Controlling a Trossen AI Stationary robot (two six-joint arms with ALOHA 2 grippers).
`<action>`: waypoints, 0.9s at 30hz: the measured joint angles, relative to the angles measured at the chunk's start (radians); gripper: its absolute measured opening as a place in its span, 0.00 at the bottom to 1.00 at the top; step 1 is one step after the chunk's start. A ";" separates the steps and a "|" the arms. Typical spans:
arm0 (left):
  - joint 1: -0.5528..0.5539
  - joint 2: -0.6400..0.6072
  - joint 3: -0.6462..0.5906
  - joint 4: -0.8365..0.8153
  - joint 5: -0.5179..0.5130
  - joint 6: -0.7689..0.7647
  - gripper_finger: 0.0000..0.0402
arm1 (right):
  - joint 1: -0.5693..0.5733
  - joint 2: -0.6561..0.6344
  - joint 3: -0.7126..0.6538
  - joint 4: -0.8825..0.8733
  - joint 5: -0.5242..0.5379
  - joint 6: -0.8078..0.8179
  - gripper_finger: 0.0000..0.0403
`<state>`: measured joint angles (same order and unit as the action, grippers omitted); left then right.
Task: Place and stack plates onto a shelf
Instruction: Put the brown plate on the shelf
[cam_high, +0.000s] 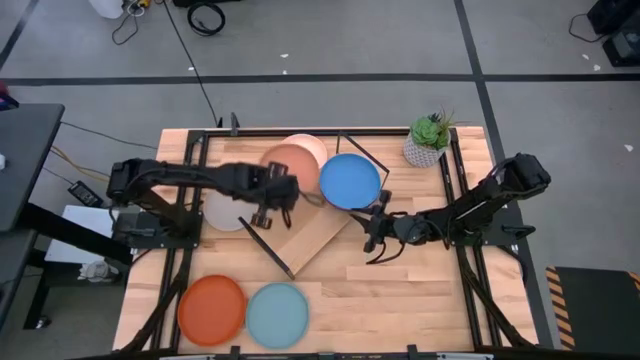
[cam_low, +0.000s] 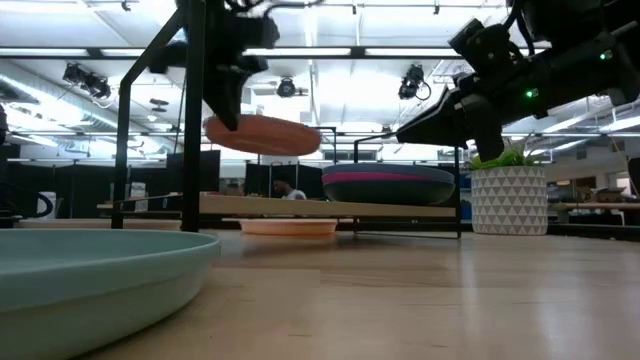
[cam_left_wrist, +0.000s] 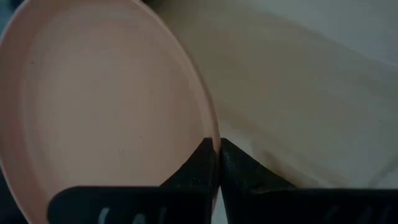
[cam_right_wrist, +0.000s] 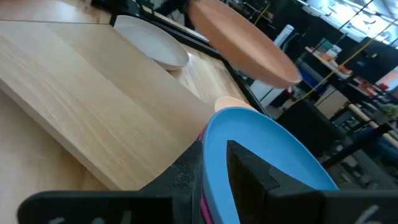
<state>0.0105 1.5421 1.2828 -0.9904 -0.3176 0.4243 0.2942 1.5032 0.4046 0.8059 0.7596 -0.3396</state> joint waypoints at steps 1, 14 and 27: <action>-0.022 0.000 0.000 -0.003 -0.001 0.017 0.05 | 0.006 0.000 0.000 0.000 0.009 -0.003 0.19; -0.154 0.003 0.000 -0.008 0.193 0.138 0.04 | 0.053 -0.001 0.000 0.007 0.086 -0.027 0.19; -0.147 0.003 0.000 0.028 0.274 0.171 0.07 | 0.053 -0.001 0.000 0.008 0.085 -0.023 0.19</action>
<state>-0.1370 1.5452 1.2823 -0.9627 -0.0435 0.5955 0.3470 1.5024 0.4046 0.8139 0.8444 -0.3630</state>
